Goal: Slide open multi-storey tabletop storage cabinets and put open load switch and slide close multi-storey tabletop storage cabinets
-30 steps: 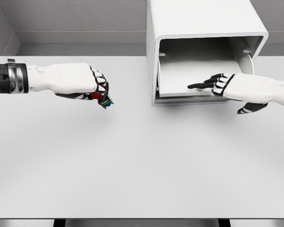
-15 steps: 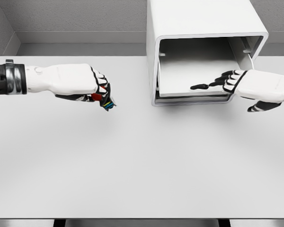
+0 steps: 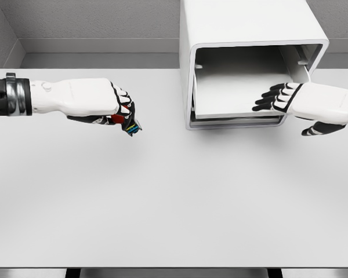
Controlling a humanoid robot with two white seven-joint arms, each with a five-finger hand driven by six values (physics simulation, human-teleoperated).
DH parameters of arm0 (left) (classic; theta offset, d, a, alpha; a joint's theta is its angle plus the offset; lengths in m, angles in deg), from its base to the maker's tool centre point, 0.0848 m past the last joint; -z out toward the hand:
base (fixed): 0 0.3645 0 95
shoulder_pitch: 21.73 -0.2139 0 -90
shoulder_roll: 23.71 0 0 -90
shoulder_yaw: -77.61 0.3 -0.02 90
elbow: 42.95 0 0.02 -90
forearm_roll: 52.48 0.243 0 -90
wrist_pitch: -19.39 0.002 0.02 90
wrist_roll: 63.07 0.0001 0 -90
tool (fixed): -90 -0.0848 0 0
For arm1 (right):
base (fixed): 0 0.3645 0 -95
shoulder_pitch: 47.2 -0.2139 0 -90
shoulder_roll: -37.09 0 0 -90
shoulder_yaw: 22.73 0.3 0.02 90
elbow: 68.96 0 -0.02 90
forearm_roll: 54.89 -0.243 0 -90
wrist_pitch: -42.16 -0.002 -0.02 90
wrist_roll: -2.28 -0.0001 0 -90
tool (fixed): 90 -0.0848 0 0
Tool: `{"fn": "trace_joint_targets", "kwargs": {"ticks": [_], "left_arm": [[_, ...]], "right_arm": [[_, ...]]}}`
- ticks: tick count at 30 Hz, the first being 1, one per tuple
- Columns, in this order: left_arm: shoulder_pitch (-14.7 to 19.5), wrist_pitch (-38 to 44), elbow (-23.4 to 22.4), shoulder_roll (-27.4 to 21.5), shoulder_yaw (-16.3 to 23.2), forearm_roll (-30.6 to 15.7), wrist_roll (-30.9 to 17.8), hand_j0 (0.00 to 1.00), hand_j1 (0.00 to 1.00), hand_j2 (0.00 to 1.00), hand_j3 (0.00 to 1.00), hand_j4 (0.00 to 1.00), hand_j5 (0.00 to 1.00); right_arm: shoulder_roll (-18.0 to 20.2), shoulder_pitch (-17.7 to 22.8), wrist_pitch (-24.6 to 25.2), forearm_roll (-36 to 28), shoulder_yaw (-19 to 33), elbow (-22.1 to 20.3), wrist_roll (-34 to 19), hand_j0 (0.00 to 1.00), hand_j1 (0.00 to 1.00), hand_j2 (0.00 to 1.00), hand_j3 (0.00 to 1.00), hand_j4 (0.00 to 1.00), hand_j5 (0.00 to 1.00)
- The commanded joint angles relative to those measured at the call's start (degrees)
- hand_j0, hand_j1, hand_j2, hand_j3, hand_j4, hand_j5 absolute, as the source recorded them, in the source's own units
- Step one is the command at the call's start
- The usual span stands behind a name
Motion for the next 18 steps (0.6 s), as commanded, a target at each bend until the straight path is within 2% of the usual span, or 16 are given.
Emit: {"fn": "trace_joint_targets", "kwargs": {"ticks": [1, 9, 13, 16, 18], "left_arm": [[0.0, 0.1, 0.0, -0.1, -0.1, -0.4, 0.0, 0.39, 0.39, 0.39, 0.39, 0.39, 0.39], [0.1, 0.1, 0.0, -0.1, -0.1, -0.4, 0.0, 0.39, 0.39, 0.39, 0.39, 0.39, 0.39], [0.0, 0.1, 0.0, -0.1, -0.1, -0.4, 0.0, 0.39, 0.39, 0.39, 0.39, 0.39, 0.39], [0.0, 0.1, 0.0, -0.1, -0.1, -0.4, 0.0, 0.39, 0.39, 0.39, 0.39, 0.39, 0.39], [0.0, 0.1, 0.0, -0.1, -0.1, -0.4, 0.0, 0.39, 0.39, 0.39, 0.39, 0.39, 0.39]], "right_arm": [[0.0, 0.0, 0.2, -0.8, 0.1, -0.3, 0.0, 1.00, 1.00, 1.00, 1.00, 1.00, 1.00], [-0.6, 0.4, 0.2, -0.8, -0.2, 0.4, 0.0, 1.00, 1.00, 1.00, 1.00, 1.00, 1.00], [-1.2, -0.4, 5.7, 0.8, -0.4, 1.2, 0.0, 1.00, 1.00, 1.00, 1.00, 1.00, 1.00], [-2.3, -1.7, 6.4, 1.4, -1.1, 2.3, 0.0, 1.00, 1.00, 1.00, 1.00, 1.00, 1.00], [-3.6, -3.9, 6.5, 2.5, -3.5, 3.2, 0.0, 1.00, 1.00, 1.00, 1.00, 1.00, 1.00]]}}
